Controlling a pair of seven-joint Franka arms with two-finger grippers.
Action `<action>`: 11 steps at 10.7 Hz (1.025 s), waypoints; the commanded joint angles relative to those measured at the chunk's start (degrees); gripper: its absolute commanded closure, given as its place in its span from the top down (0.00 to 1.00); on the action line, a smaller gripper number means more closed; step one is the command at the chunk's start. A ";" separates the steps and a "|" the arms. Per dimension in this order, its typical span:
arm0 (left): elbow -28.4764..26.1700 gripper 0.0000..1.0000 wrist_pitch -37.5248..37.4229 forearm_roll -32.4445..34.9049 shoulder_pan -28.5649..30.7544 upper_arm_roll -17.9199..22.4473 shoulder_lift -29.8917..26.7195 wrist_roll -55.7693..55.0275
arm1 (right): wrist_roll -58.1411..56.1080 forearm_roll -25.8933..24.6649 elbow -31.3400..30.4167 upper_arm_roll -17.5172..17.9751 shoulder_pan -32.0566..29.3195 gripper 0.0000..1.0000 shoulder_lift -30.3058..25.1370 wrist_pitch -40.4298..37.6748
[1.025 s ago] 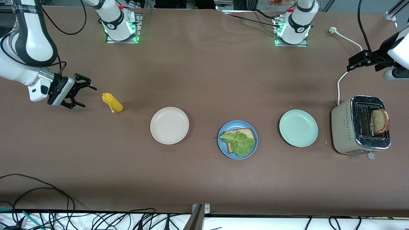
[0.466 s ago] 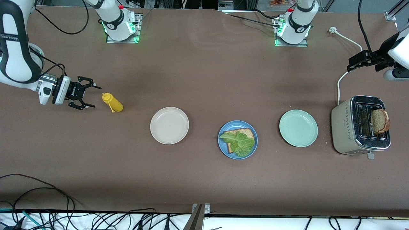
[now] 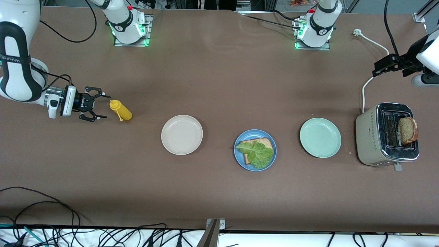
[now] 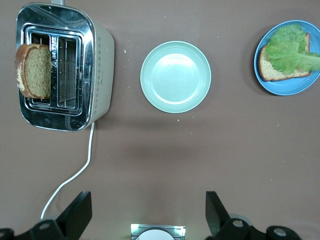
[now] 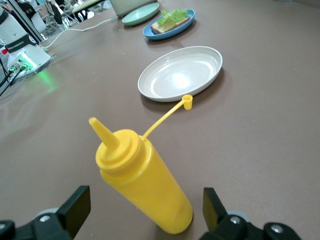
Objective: Make sandwich in blue plate with both arms
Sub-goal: 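Grasp the yellow mustard bottle with the right gripper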
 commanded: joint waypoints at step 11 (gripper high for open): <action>0.92 1.00 -1.12 -0.96 0.52 -0.21 0.20 0.59 | -11.04 11.84 5.15 3.20 -0.92 1.00 11.94 -8.04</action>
